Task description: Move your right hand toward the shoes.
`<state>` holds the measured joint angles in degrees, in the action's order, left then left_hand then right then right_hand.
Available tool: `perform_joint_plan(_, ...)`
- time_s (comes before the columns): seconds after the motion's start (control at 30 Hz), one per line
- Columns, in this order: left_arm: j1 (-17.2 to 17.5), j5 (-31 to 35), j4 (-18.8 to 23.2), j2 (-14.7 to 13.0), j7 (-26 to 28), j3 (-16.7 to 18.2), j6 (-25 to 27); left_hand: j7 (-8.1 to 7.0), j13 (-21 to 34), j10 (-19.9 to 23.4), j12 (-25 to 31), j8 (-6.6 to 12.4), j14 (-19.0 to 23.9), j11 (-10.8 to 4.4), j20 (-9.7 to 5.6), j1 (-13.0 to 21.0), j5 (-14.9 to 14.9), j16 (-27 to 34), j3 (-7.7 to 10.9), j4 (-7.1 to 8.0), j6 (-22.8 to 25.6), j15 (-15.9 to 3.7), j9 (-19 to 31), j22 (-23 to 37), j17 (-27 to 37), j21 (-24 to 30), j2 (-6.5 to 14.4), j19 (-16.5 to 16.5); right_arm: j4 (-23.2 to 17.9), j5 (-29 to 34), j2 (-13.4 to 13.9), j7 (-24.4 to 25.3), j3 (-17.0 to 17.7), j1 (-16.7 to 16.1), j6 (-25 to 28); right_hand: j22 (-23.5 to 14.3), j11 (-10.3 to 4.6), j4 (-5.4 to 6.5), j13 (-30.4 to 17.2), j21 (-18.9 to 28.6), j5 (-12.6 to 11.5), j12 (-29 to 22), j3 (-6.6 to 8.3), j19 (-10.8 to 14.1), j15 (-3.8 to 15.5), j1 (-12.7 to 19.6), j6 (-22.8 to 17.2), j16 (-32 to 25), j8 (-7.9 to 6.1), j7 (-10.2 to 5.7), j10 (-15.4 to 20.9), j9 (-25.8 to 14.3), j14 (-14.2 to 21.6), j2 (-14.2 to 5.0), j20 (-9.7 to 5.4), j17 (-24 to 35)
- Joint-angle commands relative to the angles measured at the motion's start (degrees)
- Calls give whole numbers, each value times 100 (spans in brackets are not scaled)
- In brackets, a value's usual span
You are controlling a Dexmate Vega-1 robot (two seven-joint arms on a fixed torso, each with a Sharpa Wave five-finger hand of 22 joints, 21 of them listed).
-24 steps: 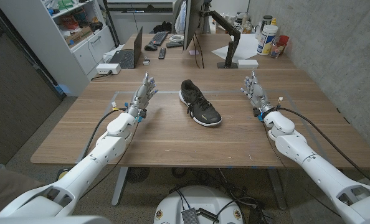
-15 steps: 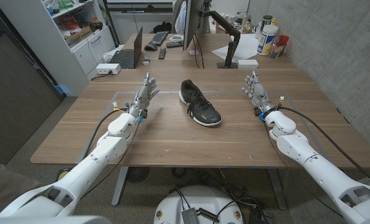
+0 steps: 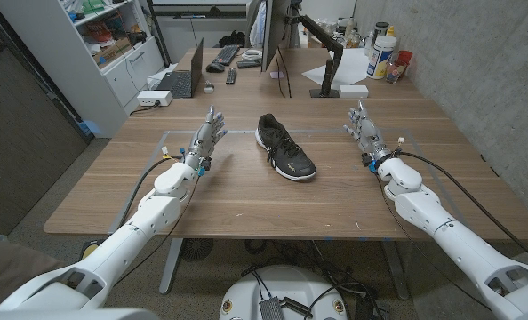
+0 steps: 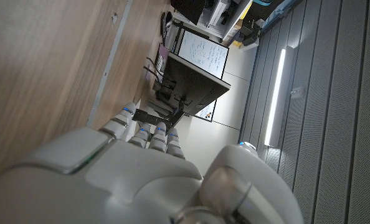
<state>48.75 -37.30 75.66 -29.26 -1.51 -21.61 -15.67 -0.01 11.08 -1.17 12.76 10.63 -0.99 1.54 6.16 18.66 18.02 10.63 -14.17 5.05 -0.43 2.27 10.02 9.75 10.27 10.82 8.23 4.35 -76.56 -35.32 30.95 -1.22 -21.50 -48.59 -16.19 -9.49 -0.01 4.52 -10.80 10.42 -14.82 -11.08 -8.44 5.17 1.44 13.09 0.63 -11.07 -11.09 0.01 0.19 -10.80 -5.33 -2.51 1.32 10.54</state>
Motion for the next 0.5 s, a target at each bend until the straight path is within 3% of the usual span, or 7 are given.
perform_joint_plan(0.03, 3, 18, 0, 9, 11, 5, -62, -11, 9, -10, 9, 28, -8, 48, 57, 75, 7, 26, -23, 4, -29, 52, 21, 25, 18, 23, 1, 1, -63, 403, 101, 97, -130, 95, -114, -17, 38, -2, -21, 37, -21, -30, -54, 60, 25, 56, 54, -18, -20, -22, -21, -8, -48, -5, 1, 30)
perform_joint_plan(0.5, 22, 11, 23, -1, -34, 22, -136, -11, 9, 3, 6, 29, -10, 41, 59, 83, -9, 24, -18, 9, -14, 60, 20, 26, 18, 22, 1, 1, -278, 877, 289, 310, -185, 96, -196, -18, -14, -7, -21, 20, -14, -23, -67, 18, 50, 61, 37, -3, -25, -42, -37, -8, -85, -4, 1, 29)
